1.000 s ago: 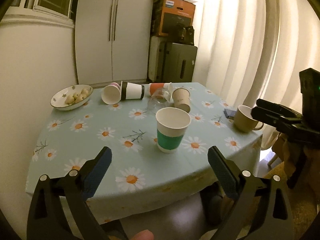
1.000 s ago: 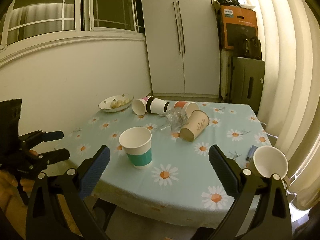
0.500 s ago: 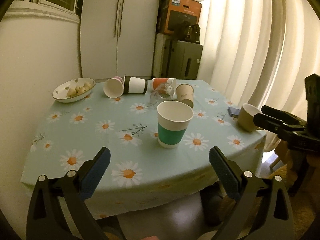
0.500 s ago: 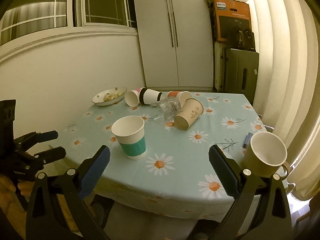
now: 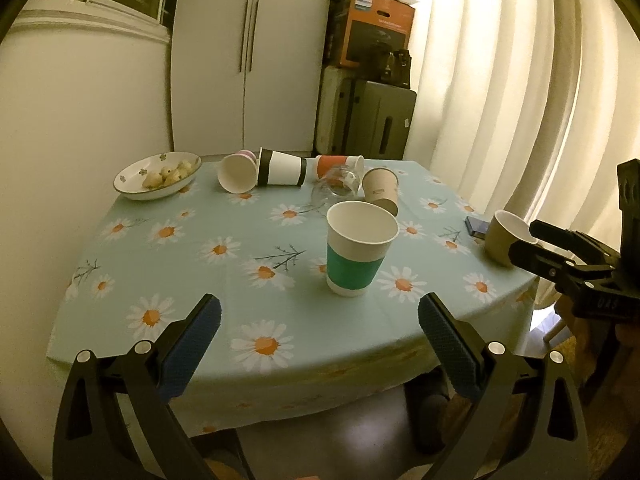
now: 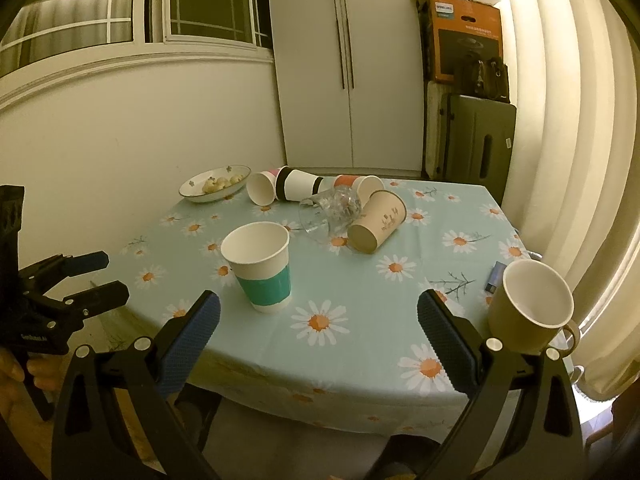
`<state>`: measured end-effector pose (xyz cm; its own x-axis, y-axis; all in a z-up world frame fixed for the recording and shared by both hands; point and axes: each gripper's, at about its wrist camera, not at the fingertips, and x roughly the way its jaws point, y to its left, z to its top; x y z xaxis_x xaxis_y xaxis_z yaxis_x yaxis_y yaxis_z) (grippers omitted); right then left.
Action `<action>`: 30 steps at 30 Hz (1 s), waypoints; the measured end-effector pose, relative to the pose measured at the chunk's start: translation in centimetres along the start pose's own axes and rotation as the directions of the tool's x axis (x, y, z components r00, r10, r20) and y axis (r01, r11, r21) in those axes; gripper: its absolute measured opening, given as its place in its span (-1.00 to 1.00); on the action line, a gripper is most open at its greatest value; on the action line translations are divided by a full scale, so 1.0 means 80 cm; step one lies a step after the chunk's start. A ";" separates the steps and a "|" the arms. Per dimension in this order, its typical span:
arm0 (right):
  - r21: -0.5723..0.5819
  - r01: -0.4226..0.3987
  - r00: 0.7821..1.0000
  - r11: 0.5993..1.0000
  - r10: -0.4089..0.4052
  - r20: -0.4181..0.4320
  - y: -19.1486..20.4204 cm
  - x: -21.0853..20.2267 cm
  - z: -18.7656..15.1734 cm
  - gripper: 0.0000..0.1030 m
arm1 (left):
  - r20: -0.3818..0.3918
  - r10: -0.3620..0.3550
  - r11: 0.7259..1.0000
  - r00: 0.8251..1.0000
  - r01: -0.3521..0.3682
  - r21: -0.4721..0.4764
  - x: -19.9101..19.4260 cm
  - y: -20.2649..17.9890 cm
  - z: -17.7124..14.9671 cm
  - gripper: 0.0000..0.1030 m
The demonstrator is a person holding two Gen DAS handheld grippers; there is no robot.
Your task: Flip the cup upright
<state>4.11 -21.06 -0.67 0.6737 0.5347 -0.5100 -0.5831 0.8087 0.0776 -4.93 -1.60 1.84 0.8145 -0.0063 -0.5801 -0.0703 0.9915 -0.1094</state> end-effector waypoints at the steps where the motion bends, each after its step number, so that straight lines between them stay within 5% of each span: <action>1: 0.002 -0.001 1.000 1.000 0.001 -0.003 0.000 0.001 -0.001 0.90 | -0.001 0.001 1.000 1.000 -0.001 -0.003 0.000 0.001 0.000 0.87; 30: 0.002 0.000 1.000 1.000 0.000 -0.013 -0.001 0.001 -0.003 0.90 | -0.008 0.006 1.000 1.000 -0.006 -0.004 0.003 0.004 -0.003 0.87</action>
<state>4.07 -21.12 -0.92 0.6681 0.5315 -0.5207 -0.5820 0.8093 0.0793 -4.85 -1.32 1.47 0.8093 -0.0011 -0.5873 -0.0779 0.9910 -0.1092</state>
